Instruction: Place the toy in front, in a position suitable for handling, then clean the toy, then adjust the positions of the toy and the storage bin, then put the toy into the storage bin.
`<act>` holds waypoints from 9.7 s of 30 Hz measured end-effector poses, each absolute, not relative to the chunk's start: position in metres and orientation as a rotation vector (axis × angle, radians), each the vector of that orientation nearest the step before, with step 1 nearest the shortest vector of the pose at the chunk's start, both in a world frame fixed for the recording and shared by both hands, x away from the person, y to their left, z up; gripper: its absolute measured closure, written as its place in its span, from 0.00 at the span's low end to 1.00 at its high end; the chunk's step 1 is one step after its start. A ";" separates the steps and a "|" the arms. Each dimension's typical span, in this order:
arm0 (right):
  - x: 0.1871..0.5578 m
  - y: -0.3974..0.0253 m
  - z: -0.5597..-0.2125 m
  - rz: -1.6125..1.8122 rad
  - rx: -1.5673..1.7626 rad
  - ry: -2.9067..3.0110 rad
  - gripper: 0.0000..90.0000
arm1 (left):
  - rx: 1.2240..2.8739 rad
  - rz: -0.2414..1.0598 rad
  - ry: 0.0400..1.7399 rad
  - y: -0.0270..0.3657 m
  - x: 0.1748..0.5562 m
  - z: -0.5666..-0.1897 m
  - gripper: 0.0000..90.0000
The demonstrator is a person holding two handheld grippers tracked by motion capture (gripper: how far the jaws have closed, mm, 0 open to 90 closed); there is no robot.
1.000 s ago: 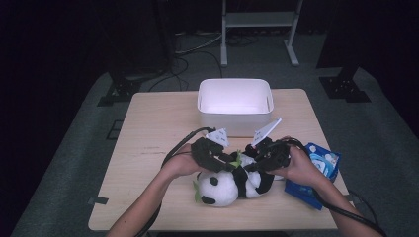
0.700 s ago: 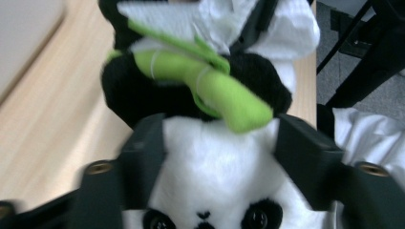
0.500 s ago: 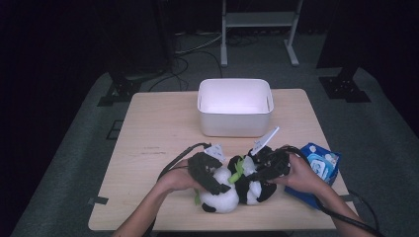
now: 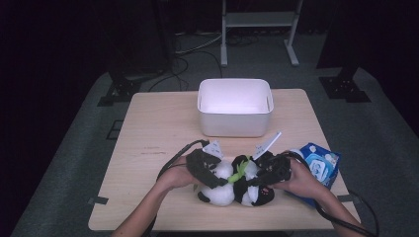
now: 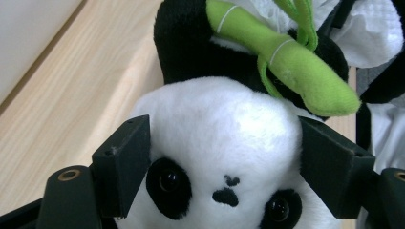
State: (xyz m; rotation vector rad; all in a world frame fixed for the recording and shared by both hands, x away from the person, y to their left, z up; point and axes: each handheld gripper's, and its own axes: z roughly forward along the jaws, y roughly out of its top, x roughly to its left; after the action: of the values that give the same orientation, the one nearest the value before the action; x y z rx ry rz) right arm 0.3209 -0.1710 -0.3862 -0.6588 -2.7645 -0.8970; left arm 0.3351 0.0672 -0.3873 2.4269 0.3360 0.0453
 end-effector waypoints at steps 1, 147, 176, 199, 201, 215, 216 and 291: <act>0.320 -0.171 -0.387 -0.903 -0.652 -2.761 0.93 | 2.432 0.046 0.326 0.068 0.334 -0.387 0.24; 0.377 -0.250 -0.333 -1.112 -1.020 -2.773 0.65 | 2.253 0.177 0.544 0.170 0.315 -0.397 0.09; 0.391 -0.178 -0.314 -1.107 -0.786 -2.822 0.63 | 2.192 0.232 0.692 0.212 0.312 -0.412 0.07; 0.413 -0.156 -0.304 -1.061 -0.757 -2.845 0.62 | 2.198 0.232 0.689 0.215 0.312 -0.411 0.07; 0.417 -0.154 -0.303 -1.066 -0.760 -2.841 0.63 | 2.194 0.232 0.691 0.216 0.311 -0.411 0.07; 0.440 -0.142 -0.296 -1.055 -0.733 -2.863 0.64 | 2.190 0.231 0.692 0.218 0.310 -0.410 0.07; 0.445 -0.140 -0.295 -1.048 -0.734 -2.864 0.65 | 2.193 0.229 0.692 0.218 0.310 -0.410 0.07; 0.475 -0.111 -0.320 -0.913 -0.704 -2.895 0.87 | 2.165 0.211 0.722 0.227 0.312 -0.411 0.07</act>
State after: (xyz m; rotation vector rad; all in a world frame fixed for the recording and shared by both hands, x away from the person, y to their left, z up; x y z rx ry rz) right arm 0.4747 -0.1108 -0.3204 -0.7042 -2.8948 -0.9135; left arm 0.3117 0.2270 -0.4109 2.1653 0.7219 0.2108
